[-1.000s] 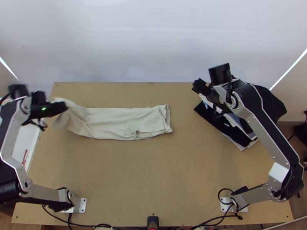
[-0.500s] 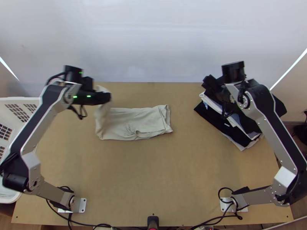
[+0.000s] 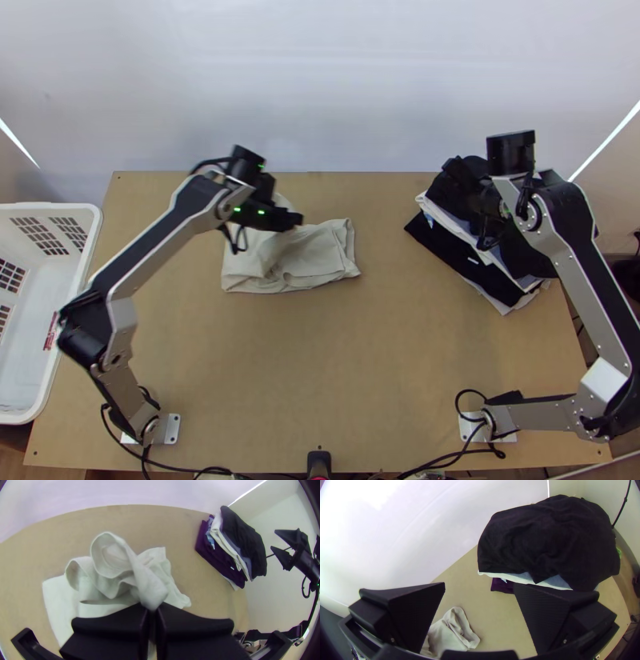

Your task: Fold the t-shirt

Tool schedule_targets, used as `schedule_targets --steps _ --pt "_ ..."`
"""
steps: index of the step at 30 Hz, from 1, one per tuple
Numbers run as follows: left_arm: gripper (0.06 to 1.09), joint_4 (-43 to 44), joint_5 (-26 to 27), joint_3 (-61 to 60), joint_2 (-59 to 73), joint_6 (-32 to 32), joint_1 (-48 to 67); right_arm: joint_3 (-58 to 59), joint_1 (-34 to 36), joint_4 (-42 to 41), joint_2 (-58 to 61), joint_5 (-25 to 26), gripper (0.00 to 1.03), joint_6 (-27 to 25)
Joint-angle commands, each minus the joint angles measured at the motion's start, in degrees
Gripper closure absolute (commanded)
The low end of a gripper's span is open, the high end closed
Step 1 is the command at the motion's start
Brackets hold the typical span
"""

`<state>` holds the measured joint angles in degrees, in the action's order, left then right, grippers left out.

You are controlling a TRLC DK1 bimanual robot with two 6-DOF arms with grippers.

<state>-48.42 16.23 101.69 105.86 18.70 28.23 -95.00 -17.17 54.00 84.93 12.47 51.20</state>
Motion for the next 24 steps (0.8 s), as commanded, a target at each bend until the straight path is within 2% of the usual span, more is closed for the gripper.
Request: schedule_targets --steps 1,9,10,11,12,13,14,21,24 --pt "1.05 -0.5 -1.5 7.0 7.3 0.9 7.5 1.6 0.8 0.0 -1.3 -0.3 0.07 0.3" --pt "1.05 -2.2 -2.5 19.4 17.3 2.4 12.7 2.5 1.5 0.0 -1.9 -0.9 0.07 0.1" --pt "1.01 -2.2 -3.5 21.4 18.7 2.4 13.3 2.8 1.6 0.0 -2.0 -1.0 0.07 0.0" --pt "0.74 -2.5 -3.6 24.0 20.3 2.6 13.6 3.1 1.7 0.0 -2.1 -1.0 0.07 0.0" --pt "0.3 -3.1 -3.4 25.8 21.2 2.5 14.0 3.3 1.8 0.0 -2.3 -1.0 0.07 0.0" --pt "0.08 -2.5 -3.5 27.0 21.8 2.3 14.4 3.7 1.8 0.0 -2.6 -1.1 0.07 0.0" --pt "0.1 -1.9 -3.5 27.9 21.9 2.3 14.5 4.1 1.8 0.0 -2.7 -1.3 0.07 0.0" --pt "0.1 4.8 -3.5 28.6 15.8 4.4 12.2 10.4 -1.4 -2.9 -2.4 -2.5 0.07 1.0" --pt "0.1 5.2 -2.8 28.2 14.2 4.2 8.3 12.1 -3.5 -4.0 0.3 -7.3 0.07 4.3"
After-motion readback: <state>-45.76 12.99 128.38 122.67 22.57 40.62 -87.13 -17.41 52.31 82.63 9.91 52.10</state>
